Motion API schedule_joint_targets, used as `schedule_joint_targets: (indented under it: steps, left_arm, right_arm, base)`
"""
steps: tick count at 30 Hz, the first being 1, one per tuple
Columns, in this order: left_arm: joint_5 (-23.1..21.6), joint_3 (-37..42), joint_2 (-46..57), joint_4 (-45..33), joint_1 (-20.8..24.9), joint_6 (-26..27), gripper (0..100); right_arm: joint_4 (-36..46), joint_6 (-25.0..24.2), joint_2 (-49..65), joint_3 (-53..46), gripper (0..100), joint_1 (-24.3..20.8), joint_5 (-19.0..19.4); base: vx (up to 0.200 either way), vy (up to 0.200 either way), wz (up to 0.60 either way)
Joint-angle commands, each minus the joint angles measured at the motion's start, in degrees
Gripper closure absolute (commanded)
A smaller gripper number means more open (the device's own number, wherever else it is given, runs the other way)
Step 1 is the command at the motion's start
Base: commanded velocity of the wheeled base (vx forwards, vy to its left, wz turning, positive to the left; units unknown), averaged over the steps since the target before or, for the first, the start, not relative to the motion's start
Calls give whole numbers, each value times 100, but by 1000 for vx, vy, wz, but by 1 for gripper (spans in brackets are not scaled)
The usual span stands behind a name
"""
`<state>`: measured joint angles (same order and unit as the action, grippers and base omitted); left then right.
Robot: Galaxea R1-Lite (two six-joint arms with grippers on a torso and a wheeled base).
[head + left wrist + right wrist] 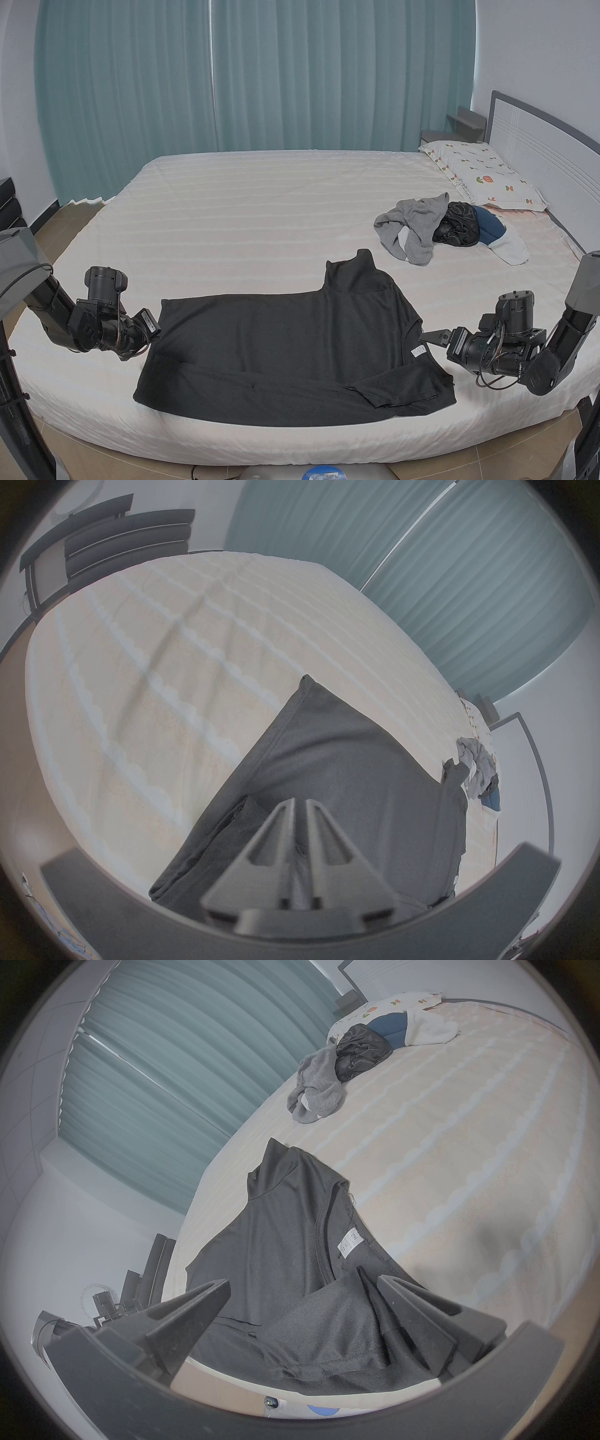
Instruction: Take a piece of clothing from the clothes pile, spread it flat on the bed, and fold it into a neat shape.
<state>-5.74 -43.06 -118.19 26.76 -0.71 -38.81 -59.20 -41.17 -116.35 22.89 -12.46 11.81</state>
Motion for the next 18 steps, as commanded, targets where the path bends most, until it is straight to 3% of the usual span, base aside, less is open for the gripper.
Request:
schedule_joint_targets:
  steps: [1, 9, 18]
  left_arm:
    - [-50, 25, 33, -4, 0, 14, 0]
    - [-1351, -10, -152, -13, -527, 1368, 0]
    - [-1447, -45, -591, 49, -483, 2141, 0]
  right_arm:
    - [5, 21, -46, 22, 0, -2, 5]
    - [-48, 206, -213, 31, 0, 42, 49]
    - [-57, 434, -292, 66, 0, 77, 207]
  base:
    - [0, 0, 0]
    - [0, 0, 0]
    - [0, 0, 0]
